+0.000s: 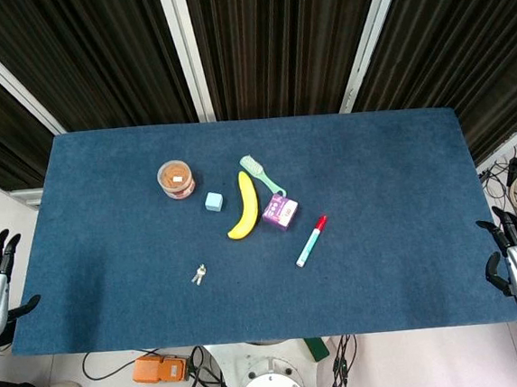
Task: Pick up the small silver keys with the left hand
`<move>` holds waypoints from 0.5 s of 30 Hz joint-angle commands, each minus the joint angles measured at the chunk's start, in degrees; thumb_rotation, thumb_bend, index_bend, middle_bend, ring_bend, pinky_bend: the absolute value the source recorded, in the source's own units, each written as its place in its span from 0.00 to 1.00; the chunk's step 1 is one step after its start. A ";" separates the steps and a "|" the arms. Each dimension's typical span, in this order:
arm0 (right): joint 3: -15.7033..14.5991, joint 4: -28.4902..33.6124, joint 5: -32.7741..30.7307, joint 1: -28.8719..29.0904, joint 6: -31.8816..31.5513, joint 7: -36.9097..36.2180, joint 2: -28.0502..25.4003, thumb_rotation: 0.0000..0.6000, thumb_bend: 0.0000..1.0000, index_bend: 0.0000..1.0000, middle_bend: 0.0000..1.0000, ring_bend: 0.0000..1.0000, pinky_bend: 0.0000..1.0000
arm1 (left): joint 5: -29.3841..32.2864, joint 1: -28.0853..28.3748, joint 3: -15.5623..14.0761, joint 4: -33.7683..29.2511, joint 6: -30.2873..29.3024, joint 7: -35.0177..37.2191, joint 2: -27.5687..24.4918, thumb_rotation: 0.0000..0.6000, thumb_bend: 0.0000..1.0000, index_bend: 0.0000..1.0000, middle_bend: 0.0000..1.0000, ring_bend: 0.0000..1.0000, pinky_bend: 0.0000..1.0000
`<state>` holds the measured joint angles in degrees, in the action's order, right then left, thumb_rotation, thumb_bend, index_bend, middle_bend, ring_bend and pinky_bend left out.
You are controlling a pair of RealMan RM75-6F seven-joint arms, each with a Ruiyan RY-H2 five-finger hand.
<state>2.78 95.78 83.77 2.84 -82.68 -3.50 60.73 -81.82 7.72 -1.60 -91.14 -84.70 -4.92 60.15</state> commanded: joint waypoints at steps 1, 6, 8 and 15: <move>0.03 -0.04 0.02 0.01 -0.02 -0.01 0.03 1.00 1.00 0.25 0.08 0.05 0.00 | -0.12 -0.08 0.13 0.08 0.36 0.22 0.00 1.00 0.04 0.00 0.02 0.00 0.12; 0.04 -0.08 0.12 -0.06 -0.18 -0.02 0.00 1.00 1.00 0.25 0.08 0.05 0.00 | -0.75 0.11 0.19 0.04 1.65 0.97 0.14 1.00 0.04 0.00 0.02 0.00 0.12; 0.04 -0.07 0.15 -0.11 -0.27 -0.11 -0.01 1.00 1.00 0.25 0.08 0.05 0.00 | -1.14 0.46 -0.03 -0.36 2.88 1.47 0.20 1.00 0.04 0.00 0.02 0.00 0.12; 0.20 0.06 0.04 -0.05 -0.25 -0.03 0.11 1.00 1.00 0.25 0.08 0.05 0.00 | -7.11 4.76 -1.94 -4.50 9.92 -0.57 1.09 1.00 0.04 0.05 0.04 0.00 0.12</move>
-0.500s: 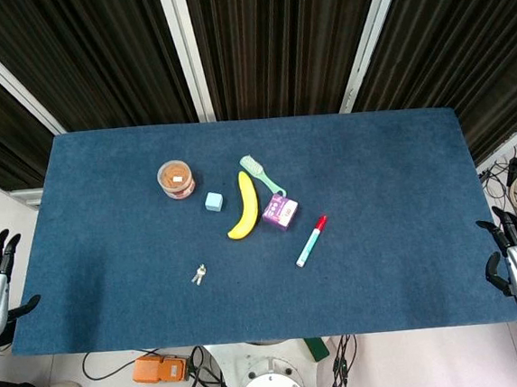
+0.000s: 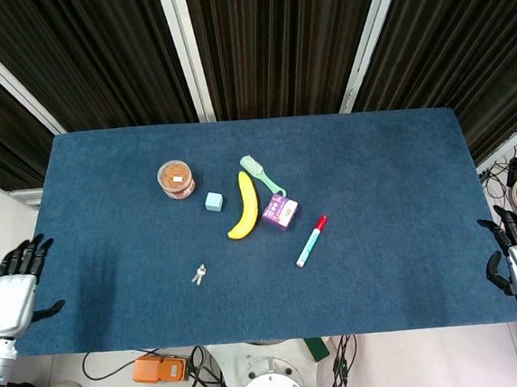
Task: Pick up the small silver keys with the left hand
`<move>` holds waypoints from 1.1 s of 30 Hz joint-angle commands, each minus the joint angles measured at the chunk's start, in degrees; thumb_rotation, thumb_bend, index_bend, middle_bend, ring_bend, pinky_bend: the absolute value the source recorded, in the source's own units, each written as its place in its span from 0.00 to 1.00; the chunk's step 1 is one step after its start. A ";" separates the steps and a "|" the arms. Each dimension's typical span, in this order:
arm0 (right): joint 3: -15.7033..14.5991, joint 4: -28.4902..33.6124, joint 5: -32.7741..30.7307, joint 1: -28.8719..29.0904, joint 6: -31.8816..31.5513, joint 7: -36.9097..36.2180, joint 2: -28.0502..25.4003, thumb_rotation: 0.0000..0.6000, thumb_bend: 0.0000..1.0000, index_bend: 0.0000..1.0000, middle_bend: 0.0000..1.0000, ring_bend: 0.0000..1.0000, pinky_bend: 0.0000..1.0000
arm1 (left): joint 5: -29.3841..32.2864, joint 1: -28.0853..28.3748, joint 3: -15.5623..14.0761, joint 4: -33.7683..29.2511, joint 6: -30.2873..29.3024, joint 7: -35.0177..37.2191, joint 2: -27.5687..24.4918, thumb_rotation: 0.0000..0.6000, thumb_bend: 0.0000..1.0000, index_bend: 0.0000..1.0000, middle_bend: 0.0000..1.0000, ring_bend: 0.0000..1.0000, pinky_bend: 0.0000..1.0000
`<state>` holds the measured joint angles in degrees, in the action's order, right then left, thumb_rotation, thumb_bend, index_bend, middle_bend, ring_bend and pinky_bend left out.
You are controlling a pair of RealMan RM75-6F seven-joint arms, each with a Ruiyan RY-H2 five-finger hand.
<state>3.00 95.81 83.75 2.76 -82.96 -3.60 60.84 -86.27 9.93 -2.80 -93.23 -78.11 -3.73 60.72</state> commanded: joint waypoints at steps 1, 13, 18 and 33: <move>-0.08 0.04 0.17 0.05 0.08 0.13 0.01 1.00 1.00 0.25 0.08 0.05 0.00 | -3.30 3.64 -0.59 -3.32 4.65 -2.34 0.62 1.00 0.05 0.06 0.04 0.00 0.12; -0.35 -0.03 0.45 0.24 0.69 -0.44 -0.14 1.00 1.00 0.25 0.08 0.05 0.00 | 4.08 17.41 5.26 -13.14 22.88 -18.95 3.80 1.00 0.07 0.27 0.06 0.00 0.12; -0.47 0.06 0.65 0.33 0.85 -0.42 -0.14 1.00 1.00 0.25 0.08 0.05 0.00 | 10.37 21.32 6.55 -13.41 27.13 -25.50 6.96 1.00 0.10 0.33 0.06 0.00 0.12; -0.49 0.20 0.36 0.74 1.70 -0.25 0.00 1.00 1.00 0.25 0.08 0.05 0.00 | 24.52 29.38 7.21 -11.95 29.47 -35.96 15.88 1.00 0.13 0.42 0.07 0.00 0.12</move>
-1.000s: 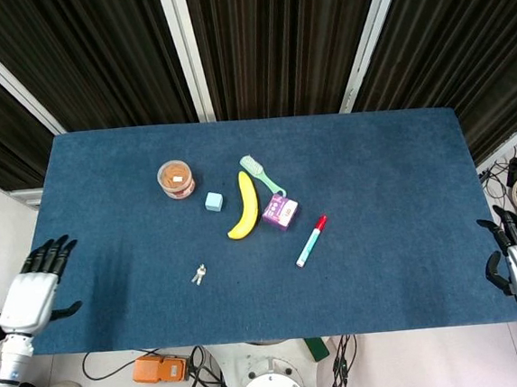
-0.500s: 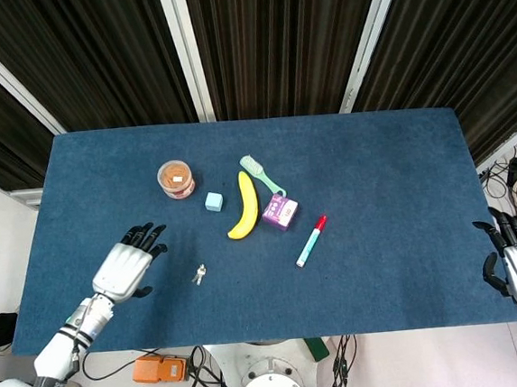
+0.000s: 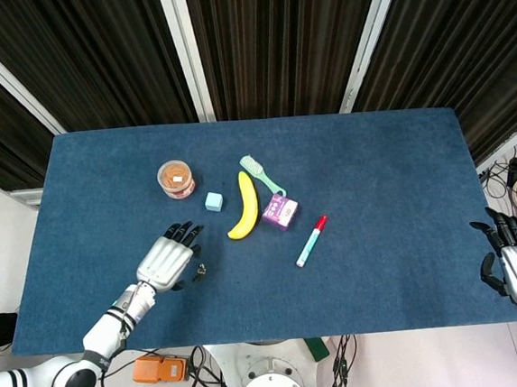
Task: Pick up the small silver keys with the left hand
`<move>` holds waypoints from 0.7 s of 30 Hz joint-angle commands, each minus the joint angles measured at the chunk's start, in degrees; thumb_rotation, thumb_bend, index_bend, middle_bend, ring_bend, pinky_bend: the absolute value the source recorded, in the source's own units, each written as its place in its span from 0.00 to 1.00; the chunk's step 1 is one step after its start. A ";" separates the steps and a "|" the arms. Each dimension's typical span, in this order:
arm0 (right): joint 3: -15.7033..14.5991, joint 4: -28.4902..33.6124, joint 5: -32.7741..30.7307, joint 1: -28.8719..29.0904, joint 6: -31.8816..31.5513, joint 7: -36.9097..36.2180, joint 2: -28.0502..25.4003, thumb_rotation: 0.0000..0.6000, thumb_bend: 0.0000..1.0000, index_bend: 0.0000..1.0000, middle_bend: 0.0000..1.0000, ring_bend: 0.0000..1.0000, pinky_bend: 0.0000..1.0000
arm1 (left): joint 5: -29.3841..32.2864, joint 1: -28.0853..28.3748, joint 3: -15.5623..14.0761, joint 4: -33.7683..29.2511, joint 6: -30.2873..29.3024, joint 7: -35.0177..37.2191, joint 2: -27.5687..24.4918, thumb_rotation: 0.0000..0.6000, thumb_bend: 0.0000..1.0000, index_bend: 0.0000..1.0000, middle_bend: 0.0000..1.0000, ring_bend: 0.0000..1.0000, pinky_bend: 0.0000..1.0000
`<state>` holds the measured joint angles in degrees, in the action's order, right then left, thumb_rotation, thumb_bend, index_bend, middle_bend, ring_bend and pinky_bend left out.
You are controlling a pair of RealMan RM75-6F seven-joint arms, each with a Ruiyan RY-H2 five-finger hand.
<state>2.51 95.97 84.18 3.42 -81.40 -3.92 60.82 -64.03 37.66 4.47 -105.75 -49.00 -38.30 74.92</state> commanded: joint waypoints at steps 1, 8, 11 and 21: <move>0.01 0.08 -0.08 0.10 0.16 0.12 0.03 1.00 1.00 0.25 0.08 0.05 0.00 | 2.99 2.09 -0.09 0.77 0.40 -1.71 2.09 1.00 0.14 0.42 0.07 0.00 0.12; 0.01 0.01 -0.15 0.08 0.16 -0.18 -0.08 1.00 1.00 0.25 0.08 0.05 0.00 | 7.11 4.56 -0.85 2.13 -0.19 -3.11 3.83 1.00 0.14 0.43 0.07 0.00 0.12; -0.07 0.04 -0.08 0.15 0.31 -0.15 -0.10 1.00 1.00 0.25 0.08 0.05 0.00 | 7.67 5.06 -1.39 2.41 -0.43 -2.98 4.21 1.00 0.15 0.43 0.07 0.00 0.12; -0.09 0.16 -0.20 0.18 0.36 0.16 -0.04 1.00 1.00 0.25 0.08 0.05 0.00 | 8.78 6.68 -2.92 4.00 -0.92 -1.85 5.86 1.00 0.22 0.45 0.08 0.00 0.12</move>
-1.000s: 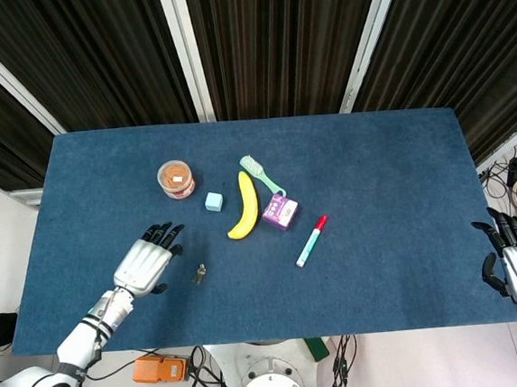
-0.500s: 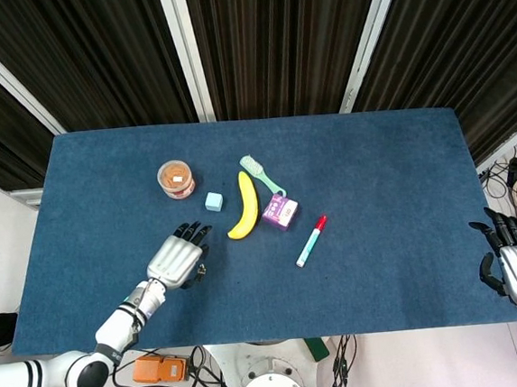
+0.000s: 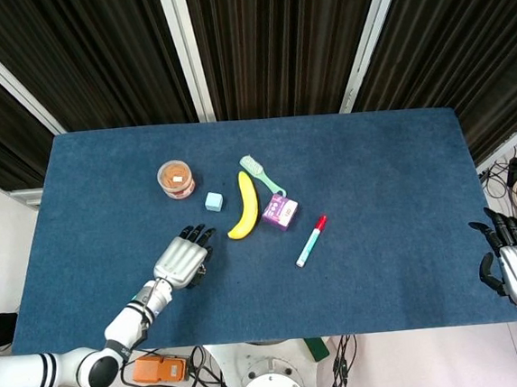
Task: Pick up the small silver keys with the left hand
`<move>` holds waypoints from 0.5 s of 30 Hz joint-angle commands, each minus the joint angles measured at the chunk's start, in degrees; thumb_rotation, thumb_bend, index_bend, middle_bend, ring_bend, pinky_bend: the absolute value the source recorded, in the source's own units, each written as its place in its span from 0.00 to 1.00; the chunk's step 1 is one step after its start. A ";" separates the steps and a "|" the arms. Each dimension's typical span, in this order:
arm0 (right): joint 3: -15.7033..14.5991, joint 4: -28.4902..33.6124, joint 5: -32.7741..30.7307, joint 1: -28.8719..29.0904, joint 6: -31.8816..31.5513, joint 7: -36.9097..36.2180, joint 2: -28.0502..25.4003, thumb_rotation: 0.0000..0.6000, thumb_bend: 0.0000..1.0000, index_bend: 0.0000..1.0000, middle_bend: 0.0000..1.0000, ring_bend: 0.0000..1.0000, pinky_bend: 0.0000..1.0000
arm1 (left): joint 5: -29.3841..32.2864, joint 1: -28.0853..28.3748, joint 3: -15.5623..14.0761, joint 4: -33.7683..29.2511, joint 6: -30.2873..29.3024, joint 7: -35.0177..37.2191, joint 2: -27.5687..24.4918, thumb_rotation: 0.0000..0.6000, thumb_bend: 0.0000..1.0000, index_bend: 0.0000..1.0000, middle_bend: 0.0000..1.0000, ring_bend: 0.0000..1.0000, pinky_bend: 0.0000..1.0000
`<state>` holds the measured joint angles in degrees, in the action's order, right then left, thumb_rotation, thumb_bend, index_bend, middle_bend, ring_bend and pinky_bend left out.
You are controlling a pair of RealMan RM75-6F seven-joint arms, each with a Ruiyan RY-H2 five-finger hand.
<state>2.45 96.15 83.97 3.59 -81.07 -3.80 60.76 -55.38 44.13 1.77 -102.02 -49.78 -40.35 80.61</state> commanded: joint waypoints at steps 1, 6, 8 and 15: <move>-0.04 -0.02 0.01 0.04 0.09 0.07 0.01 1.00 1.00 0.25 0.08 0.05 0.00 | 0.18 0.32 -0.31 0.39 -0.22 0.30 0.27 1.00 0.22 0.45 0.08 0.00 0.12; -0.02 0.01 -0.05 0.06 0.12 0.00 -0.02 1.00 1.00 0.25 0.08 0.05 0.00 | 0.47 0.96 -0.76 1.10 -0.41 0.93 0.84 1.00 0.24 0.46 0.08 0.00 0.12; -0.01 0.05 -0.05 0.03 0.06 -0.05 -0.04 1.00 1.00 0.25 0.08 0.05 0.00 | 0.51 1.11 -1.05 1.42 -0.43 1.12 1.09 1.00 0.25 0.46 0.08 0.00 0.12; -0.01 -0.03 -0.01 0.06 0.07 -0.29 -0.07 1.00 1.00 0.25 0.08 0.05 0.00 | 0.60 1.35 -1.88 2.81 -0.56 2.55 1.76 1.00 0.27 0.46 0.08 0.00 0.12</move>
<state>2.43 96.12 83.96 3.65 -81.00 -4.07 60.69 -54.74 45.44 -0.05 -99.29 -50.28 -37.91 82.33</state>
